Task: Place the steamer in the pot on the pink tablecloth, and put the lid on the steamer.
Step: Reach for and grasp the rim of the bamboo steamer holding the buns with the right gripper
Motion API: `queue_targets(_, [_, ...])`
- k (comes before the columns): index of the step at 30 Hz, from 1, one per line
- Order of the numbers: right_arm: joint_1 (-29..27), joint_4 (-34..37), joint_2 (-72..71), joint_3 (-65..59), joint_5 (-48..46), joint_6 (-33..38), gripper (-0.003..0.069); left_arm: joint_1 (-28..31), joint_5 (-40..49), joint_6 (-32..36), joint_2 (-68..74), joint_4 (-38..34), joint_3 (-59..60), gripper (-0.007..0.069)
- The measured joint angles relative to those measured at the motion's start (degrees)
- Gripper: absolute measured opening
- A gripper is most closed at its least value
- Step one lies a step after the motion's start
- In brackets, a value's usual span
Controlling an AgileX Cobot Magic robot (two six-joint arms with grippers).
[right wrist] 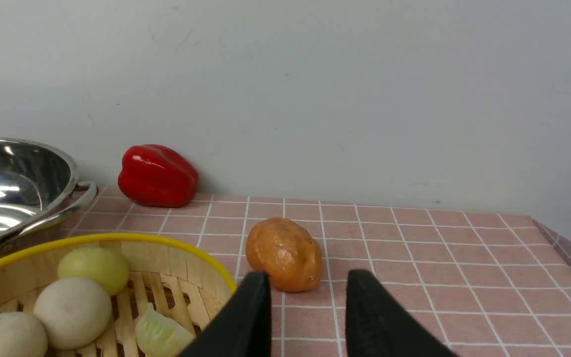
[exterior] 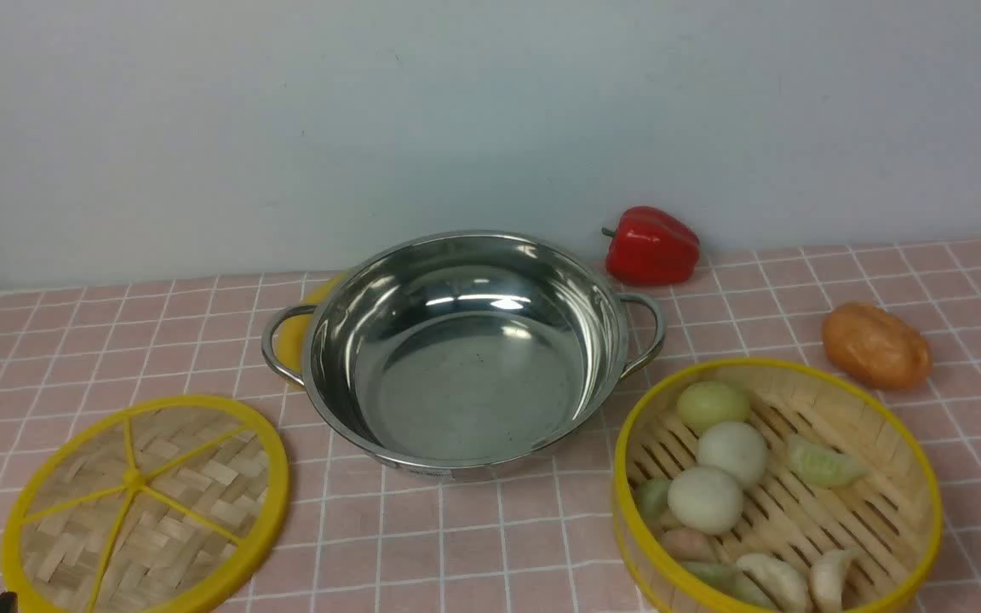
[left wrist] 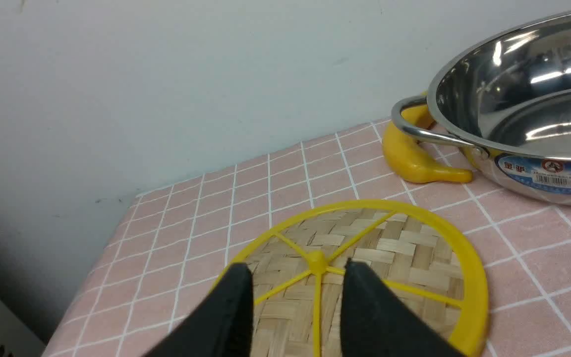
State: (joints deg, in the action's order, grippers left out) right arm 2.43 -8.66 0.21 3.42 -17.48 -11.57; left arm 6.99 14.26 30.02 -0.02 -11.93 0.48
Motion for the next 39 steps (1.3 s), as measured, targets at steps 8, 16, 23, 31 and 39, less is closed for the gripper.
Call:
queue_targets(8, [0.0,0.0,0.0,0.0,0.0,0.0,0.024,0.0,0.0,0.0,0.0,0.0,0.0,0.0243])
queue_targets(16, [0.0,0.0,0.0,0.0,0.0,-0.04,0.024,0.0,0.0,0.0,0.0,0.0,0.0,0.0243])
queue_targets(23, [0.0,3.13,0.0,0.0,2.4,-1.57,0.024,0.0,0.0,-0.05,0.0,-0.45,0.0,0.0243])
queue_targets(31, [0.0,29.54,0.0,0.0,15.04,-19.58,0.024,0.0,0.35,-17.36,0.0,-35.58,0.0,0.0243])
queue_targets(39, [0.0,38.41,0.0,0.0,18.37,-24.01,0.024,0.0,0.35,-26.11,0.0,-68.46,0.0,0.0243])
